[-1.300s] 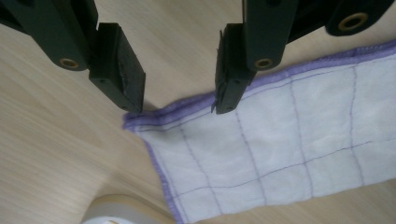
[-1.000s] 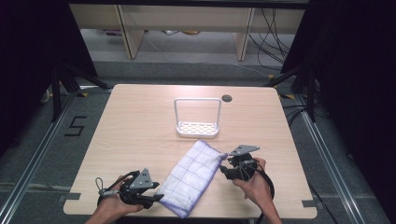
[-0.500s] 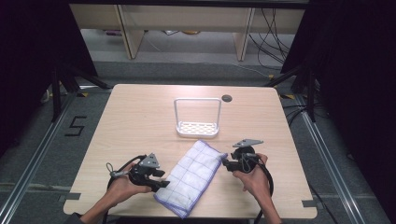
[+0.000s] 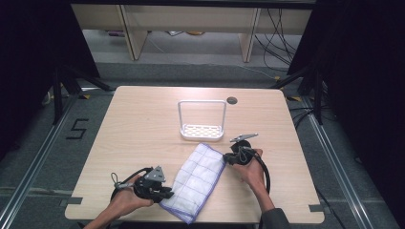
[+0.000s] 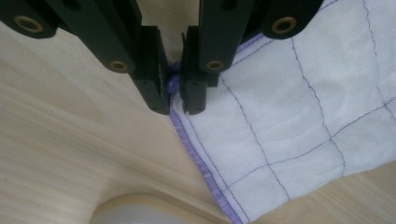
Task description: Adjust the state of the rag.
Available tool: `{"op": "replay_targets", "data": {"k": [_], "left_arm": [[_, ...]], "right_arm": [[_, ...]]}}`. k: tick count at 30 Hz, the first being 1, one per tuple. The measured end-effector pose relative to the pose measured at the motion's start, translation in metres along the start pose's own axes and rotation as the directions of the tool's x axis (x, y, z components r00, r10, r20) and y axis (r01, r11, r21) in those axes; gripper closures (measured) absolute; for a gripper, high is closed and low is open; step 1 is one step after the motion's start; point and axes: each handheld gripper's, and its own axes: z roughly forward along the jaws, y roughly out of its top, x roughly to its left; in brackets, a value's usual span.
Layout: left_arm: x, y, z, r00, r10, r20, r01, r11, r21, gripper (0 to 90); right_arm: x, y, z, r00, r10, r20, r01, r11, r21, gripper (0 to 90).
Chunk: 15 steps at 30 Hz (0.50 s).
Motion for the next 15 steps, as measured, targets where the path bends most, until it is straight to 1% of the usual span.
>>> {"op": "replay_targets", "data": {"k": [1, 2, 3, 5, 6, 7, 8, 9, 10, 11, 12, 13, 14, 15], "left_arm": [[-0.003, -0.001, 0.0, 0.9999, 0.002, 0.015, -0.002, 1.0, -0.003, 80.7], [-0.006, -0.001, 0.001, 0.9998, 0.002, 0.019, -0.002, 1.0, -0.008, 81.1], [-0.01, -0.002, 0.001, 0.9997, 0.011, 0.021, -0.01, 0.9999, -0.007, 81.1], [-0.018, -0.003, 0.003, 0.9989, 0.013, 0.044, -0.012, 0.9997, -0.02, 81.1], [-0.023, -0.003, 0.005, 0.9981, -0.004, 0.062, 0.006, 0.9993, -0.036, 80.9], [-0.026, -0.003, 0.006, 0.9977, 0.003, 0.068, -0.001, 0.9995, -0.03, 80.3], [-0.029, -0.003, 0.007, 0.997, 0.002, 0.077, 0.0, 0.9996, -0.028, 79.4], [-0.031, -0.002, 0.008, 0.9954, -0.003, 0.096, 0.006, 0.9994, -0.033, 78.7], [-0.034, -0.001, 0.009, 0.9953, 0.0, 0.097, 0.003, 0.9994, -0.035, 77.9], [-0.035, 0.0, 0.01, 0.995, 0.002, 0.1, 0.001, 0.9994, -0.033, 77.1], [-0.035, 0.0, 0.01, 0.9949, 0.008, 0.1, -0.005, 0.9995, -0.033, 75.8], [-0.033, 0.0, 0.009, 0.9943, 0.002, 0.107, 0.001, 0.9995, -0.032, 73.5], [-0.032, 0.0, 0.008, 0.994, -0.011, 0.109, 0.015, 0.9991, -0.039, 71.0], [-0.03, 0.0, 0.006, 0.9952, -0.02, 0.096, 0.025, 0.9985, -0.049, 67.9]], "right_arm": [[0.001, 0.002, 0.001, 0.9998, -0.019, -0.004, 0.019, 1.0, 0.006, 82.7], [0.003, 0.005, 0.003, 0.9995, -0.031, -0.002, 0.031, 1.0, 0.002, 82.9], [0.005, 0.008, 0.005, 0.9992, -0.038, -0.005, 0.039, 0.999, 0.008, 83.1], [0.008, 0.015, 0.01, 0.9973, -0.072, -0.01, 0.072, 0.997, 0.005, 83.2], [0.01, 0.021, 0.013, 0.9965, -0.083, -0.013, 0.083, 0.997, 0.007, 83.2], [0.011, 0.025, 0.016, 0.9944, -0.103, -0.022, 0.103, 0.995, -0.005, 83.2], [0.013, 0.028, 0.019, 0.9941, -0.102, -0.036, 0.102, 0.995, -0.02, 83.2], [0.015, 0.032, 0.022, 0.9921, -0.121, -0.033, 0.12, 0.992, -0.022, 83.2], [0.018, 0.036, 0.023, 0.9911, -0.125, -0.045, 0.125, 0.992, -0.004, 83.2], [0.021, 0.04, 0.024, 0.9892, -0.143, -0.033, 0.143, 0.99, 0.003, 83.1], [0.024, 0.044, 0.025, 0.9886, -0.145, -0.04, 0.146, 0.989, 0.013, 83.0], [0.026, 0.046, 0.026, 0.9868, -0.158, -0.038, 0.159, 0.987, 0.021, 82.8], [0.027, 0.049, 0.027, 0.9859, -0.16, -0.05, 0.162, 0.986, 0.031, 82.2], [0.028, 0.051, 0.027, 0.9879, -0.152, -0.03, 0.153, 0.988, 0.031, 81.0]]}}
